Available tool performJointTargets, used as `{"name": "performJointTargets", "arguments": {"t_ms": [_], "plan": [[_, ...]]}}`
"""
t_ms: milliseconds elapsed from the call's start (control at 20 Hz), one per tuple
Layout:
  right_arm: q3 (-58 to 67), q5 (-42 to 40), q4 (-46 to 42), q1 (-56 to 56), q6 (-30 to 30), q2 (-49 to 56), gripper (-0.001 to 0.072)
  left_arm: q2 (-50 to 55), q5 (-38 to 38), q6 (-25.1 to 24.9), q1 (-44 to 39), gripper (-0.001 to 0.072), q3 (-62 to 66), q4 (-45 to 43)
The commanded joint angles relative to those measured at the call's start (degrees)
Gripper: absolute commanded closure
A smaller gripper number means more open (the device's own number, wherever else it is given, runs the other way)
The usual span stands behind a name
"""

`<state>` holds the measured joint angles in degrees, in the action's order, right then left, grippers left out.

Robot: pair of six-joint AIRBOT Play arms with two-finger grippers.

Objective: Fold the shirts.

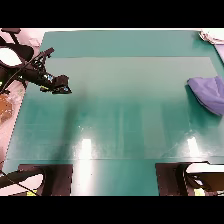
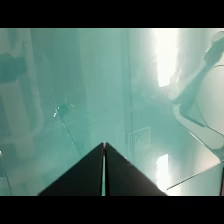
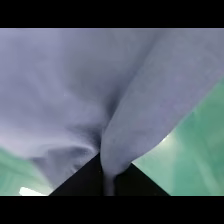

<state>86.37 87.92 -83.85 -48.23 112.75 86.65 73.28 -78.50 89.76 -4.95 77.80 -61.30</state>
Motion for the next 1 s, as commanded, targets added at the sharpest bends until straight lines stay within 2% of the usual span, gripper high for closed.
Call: {"name": "performJointTargets", "arguments": {"t_ms": [0,150,350,400,450,500,550,750,900,950], "plan": [[-6.93,-0.48,-7.58,0.04,2.47,-1.6,0.0693,0.0,0.02,0.0,0.04,0.0683,0.0,0.07],[-12.09,-3.89,-9.2,-0.55,2.8,-3.23,0.0693,0.0,0.02,-0.02,0.04,0.0683,0.0,0.07],[-15.17,-4.42,-9.22,-0.55,2.73,-3.41,0.0688,0.0,0.0,0.0,0.04,0.0683,0.0,0.09],[-15.13,-4.46,-9.27,-0.55,2.78,-3.48,0.0622,0.0,-0.17,0.0,0.04,0.0683,0.0,0.07],[-15.02,-4.5,-9.27,-0.55,2.75,-3.69,0.0369,0.0,-0.42,0.0,0.04,0.0683,0.0,0.09],[-14.51,-4.39,-9.27,-0.55,2.75,-3.82,0.007,0.0,-0.48,-0.02,0.04,0.0683,0.0,0.09],[-13.38,-3.58,-9.25,-0.52,2.78,-3.85,-0.0005,0.0,-0.37,-0.02,0.04,0.0683,0.0,0.09],[-5.16,0.55,-9.44,-0.44,2.73,-5.97,-0.0006,-0.02,0.87,-2.54,0.04,0.0683,0.0,2.34],[4.02,-4.13,-9.11,1.42,-1.62,-9.42,0.0007,-1.33,5.33,-4.81,0.04,0.0684,0.04,4.87],[7.67,-5.66,-8.68,2.82,-3.74,-10.01,0.0101,-2.25,7.15,-4.85,0.04,0.0684,0.2,4.87]]}}
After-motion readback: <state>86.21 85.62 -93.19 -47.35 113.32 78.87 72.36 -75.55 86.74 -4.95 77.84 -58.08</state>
